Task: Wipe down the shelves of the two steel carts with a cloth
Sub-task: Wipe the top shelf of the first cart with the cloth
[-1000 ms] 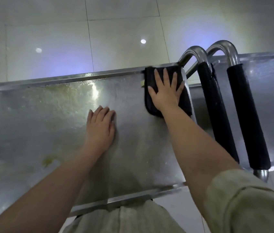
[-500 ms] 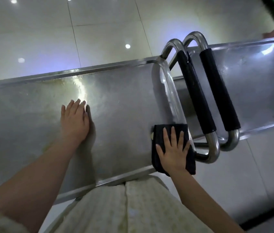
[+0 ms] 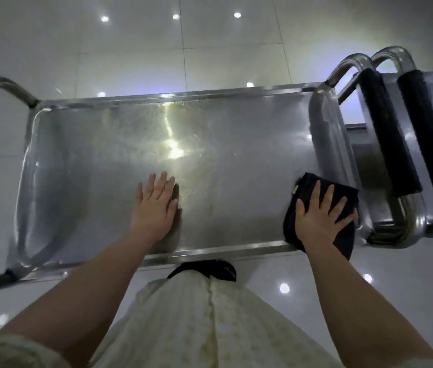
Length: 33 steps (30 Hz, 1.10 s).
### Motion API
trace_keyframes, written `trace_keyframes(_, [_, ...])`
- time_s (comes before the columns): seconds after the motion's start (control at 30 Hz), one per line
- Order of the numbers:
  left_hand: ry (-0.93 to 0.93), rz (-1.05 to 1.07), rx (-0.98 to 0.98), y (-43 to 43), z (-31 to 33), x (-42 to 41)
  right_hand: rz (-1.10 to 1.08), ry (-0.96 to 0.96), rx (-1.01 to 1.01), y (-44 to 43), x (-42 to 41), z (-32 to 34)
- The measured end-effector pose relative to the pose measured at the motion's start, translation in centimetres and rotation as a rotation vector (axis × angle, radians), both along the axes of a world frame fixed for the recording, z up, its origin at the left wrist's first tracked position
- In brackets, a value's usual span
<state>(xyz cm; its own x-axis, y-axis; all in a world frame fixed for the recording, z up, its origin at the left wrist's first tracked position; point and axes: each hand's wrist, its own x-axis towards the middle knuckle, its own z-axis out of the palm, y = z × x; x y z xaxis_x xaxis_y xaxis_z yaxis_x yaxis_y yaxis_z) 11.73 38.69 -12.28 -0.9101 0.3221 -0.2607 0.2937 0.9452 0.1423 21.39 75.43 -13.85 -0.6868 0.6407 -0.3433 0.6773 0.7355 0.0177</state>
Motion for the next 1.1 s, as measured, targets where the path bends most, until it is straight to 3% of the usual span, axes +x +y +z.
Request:
trace_keyframes(0.2, [-0.003, 0.083, -0.017, -4.2, -0.5, 3.2, 0.13, -0.026, -0.013, -3.1, 0.9, 0.2])
trace_keyframes(0.4, [0.024, 0.06, 0.009, -8.0, -0.4, 4.3, 0.291, -0.037, -0.05, -12.1, 0.5, 0.5])
trace_keyframes(0.83, [-0.045, 0.06, 0.186, -24.4, 1.7, 1.5, 0.533, 0.016, -0.214, -45.1, -5.5, -0.6])
trace_keyframes(1.1, [-0.064, -0.108, 0.092, -21.7, 0.7, -0.3, 0.64, -0.005, -0.231, -41.9, -5.2, 0.6])
